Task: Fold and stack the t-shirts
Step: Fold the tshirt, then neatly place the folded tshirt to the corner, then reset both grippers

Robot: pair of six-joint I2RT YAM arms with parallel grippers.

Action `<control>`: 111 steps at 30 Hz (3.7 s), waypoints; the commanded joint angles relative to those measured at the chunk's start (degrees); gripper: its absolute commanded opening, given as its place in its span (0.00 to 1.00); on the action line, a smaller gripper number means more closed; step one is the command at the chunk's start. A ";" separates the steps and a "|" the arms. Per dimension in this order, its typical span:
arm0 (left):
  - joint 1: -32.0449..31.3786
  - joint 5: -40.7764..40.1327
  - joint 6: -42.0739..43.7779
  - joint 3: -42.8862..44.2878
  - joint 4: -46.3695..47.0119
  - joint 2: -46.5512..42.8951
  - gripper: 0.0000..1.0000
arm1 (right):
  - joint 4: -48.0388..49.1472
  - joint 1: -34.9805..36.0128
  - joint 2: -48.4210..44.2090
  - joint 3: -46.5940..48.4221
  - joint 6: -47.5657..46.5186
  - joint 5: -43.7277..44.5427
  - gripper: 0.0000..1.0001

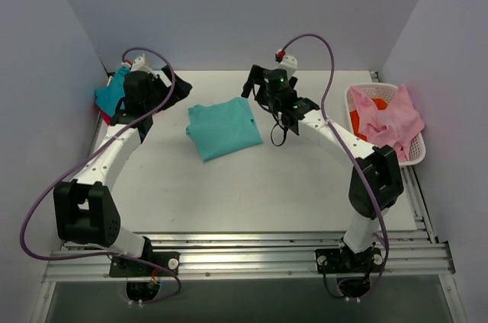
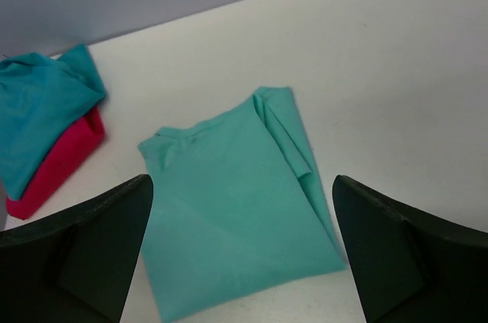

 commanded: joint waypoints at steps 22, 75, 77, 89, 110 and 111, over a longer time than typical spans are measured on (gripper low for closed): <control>-4.09 -8.32 -2.60 -11.24 2.06 18.96 0.94 | -1.86 -3.20 -28.40 -28.75 2.80 6.23 1.00; 22.96 0.55 8.74 46.86 -23.34 36.99 0.02 | 3.15 -4.79 -32.63 -35.26 3.94 0.17 1.00; 25.33 3.28 5.49 46.25 -21.50 37.52 0.02 | 3.41 -3.74 -30.96 -34.47 3.85 1.21 1.00; 34.75 8.55 -3.31 37.10 -10.60 40.04 0.38 | 2.80 4.53 -21.46 -29.90 3.33 5.70 1.00; 23.25 -25.36 7.24 9.57 -15.26 0.99 0.69 | 4.19 13.75 -32.17 -33.93 -0.27 8.07 1.00; 21.41 -25.02 6.89 6.55 -14.65 -1.91 0.69 | 4.64 15.24 -32.80 -34.29 -0.80 9.21 1.00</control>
